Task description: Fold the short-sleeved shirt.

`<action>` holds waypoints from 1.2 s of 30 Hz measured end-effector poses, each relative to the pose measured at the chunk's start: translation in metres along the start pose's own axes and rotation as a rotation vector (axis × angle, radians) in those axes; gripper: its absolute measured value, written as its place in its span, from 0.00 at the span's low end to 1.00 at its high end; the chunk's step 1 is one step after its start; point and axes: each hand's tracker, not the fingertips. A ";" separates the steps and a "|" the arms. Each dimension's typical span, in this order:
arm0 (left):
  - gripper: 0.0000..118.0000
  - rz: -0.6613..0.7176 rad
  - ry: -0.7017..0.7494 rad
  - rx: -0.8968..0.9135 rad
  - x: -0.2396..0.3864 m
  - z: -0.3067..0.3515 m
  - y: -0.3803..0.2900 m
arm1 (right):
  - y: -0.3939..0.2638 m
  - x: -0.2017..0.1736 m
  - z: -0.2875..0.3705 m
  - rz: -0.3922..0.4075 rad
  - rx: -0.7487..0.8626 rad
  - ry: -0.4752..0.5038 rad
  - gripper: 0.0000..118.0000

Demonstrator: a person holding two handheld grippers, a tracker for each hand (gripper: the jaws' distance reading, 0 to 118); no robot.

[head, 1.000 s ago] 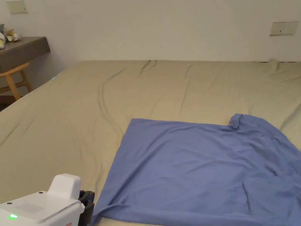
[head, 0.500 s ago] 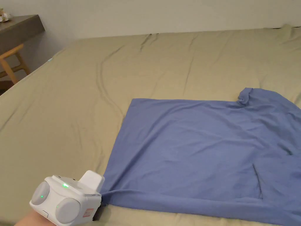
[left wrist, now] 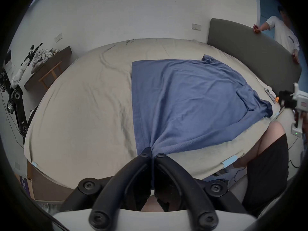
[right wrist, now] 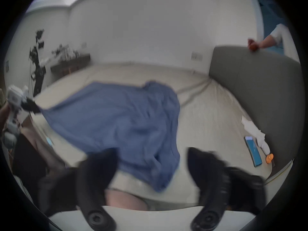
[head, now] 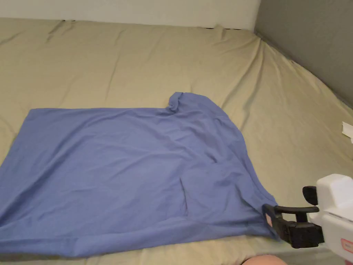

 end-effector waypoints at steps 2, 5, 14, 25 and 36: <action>0.00 0.007 -0.008 0.004 0.002 -0.002 -0.001 | -0.013 0.010 -0.027 0.039 -0.118 0.014 0.85; 0.00 0.014 -0.001 -0.010 0.007 -0.012 -0.002 | -0.028 0.014 -0.047 0.069 -0.168 -0.055 0.43; 0.00 -0.012 -0.021 -0.068 0.013 -0.018 -0.005 | -0.032 0.005 -0.029 0.049 -0.131 0.023 0.04; 0.00 0.015 -0.011 0.009 -0.023 -0.011 0.084 | 0.069 0.038 -0.018 -0.082 0.028 -0.034 0.03; 0.00 0.048 -0.036 -0.272 -0.049 -0.141 0.172 | 0.125 0.058 -0.140 -0.097 -0.232 -0.089 0.03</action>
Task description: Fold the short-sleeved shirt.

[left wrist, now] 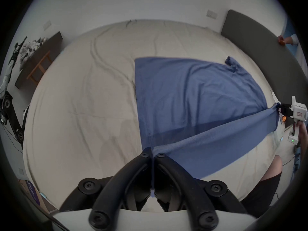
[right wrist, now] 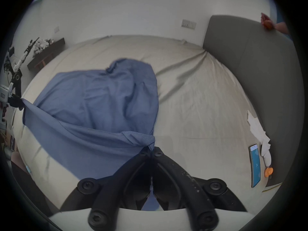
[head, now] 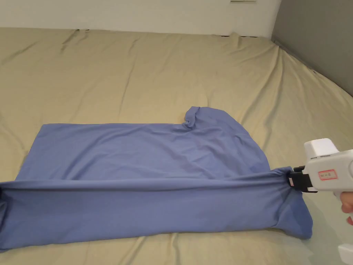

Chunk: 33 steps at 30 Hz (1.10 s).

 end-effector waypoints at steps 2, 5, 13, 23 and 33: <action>0.00 -0.015 0.025 -0.017 0.000 -0.017 0.001 | 0.004 -0.002 -0.019 -0.016 -0.018 -0.002 0.03; 0.00 -0.014 0.038 -0.017 -0.005 -0.034 -0.005 | 0.005 -0.001 -0.042 -0.033 -0.053 -0.018 0.03; 0.57 0.059 0.123 0.336 -0.014 0.042 -0.063 | -0.029 0.020 0.044 -0.098 0.249 -0.070 0.82; 0.00 0.062 0.010 0.444 0.046 0.090 -0.163 | -0.120 -0.060 0.145 -0.142 0.456 0.026 0.01; 0.88 0.172 0.068 0.237 0.007 -0.030 -0.105 | -0.119 -0.095 0.135 -0.053 0.417 0.071 0.01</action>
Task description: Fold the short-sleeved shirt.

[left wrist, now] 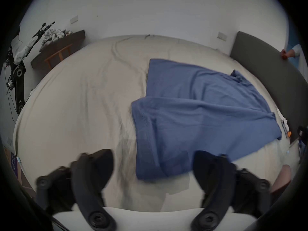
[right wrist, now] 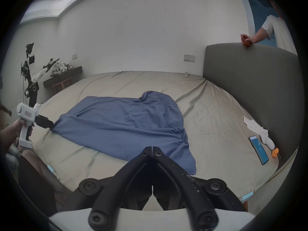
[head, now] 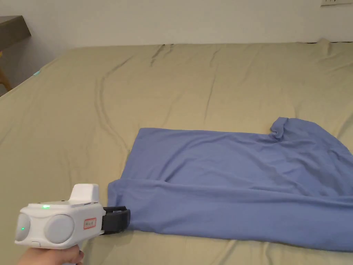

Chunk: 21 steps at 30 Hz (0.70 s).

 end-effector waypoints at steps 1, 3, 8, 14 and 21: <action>0.78 0.011 0.021 -0.024 0.002 -0.010 0.001 | 0.000 0.000 -0.001 0.005 -0.004 -0.003 0.01; 0.52 0.043 -0.013 -0.076 0.005 -0.025 0.000 | 0.000 0.007 -0.005 -0.006 -0.014 -0.007 0.01; 0.07 -0.020 -0.006 -0.034 0.028 -0.012 -0.002 | -0.001 0.024 -0.019 -0.048 -0.059 -0.019 0.01; 0.05 -0.058 -0.027 0.050 0.023 0.034 0.010 | -0.006 0.056 -0.060 -0.089 -0.137 -0.042 0.06; 0.04 -0.055 -0.055 0.106 0.020 0.066 0.025 | -0.028 0.114 -0.127 -0.259 -0.305 -0.025 0.80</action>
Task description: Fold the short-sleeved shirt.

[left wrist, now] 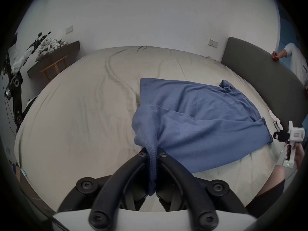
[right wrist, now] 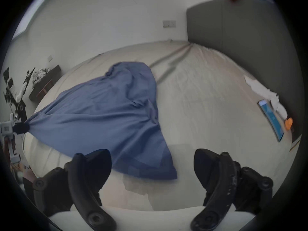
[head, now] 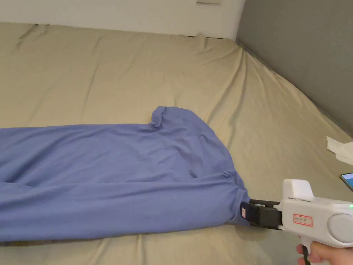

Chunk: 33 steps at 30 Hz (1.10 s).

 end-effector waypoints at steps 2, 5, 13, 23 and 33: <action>0.04 -0.023 0.012 -0.014 0.006 -0.005 0.000 | -0.002 0.001 -0.018 -0.030 -0.037 0.004 0.60; 0.04 -0.027 0.015 -0.031 0.007 -0.012 -0.001 | -0.002 -0.003 -0.031 0.025 -0.027 -0.016 0.19; 0.04 -0.023 -0.004 -0.033 0.000 -0.001 0.001 | 0.007 -0.033 -0.013 0.264 -0.055 -0.021 0.05; 0.04 -0.077 -0.084 -0.047 -0.008 0.051 -0.002 | 0.003 -0.019 0.091 0.236 0.075 -0.004 0.05; 0.04 -0.071 -0.133 -0.276 -0.010 0.064 -0.081 | -0.076 -0.016 0.106 0.318 -0.089 -0.070 0.05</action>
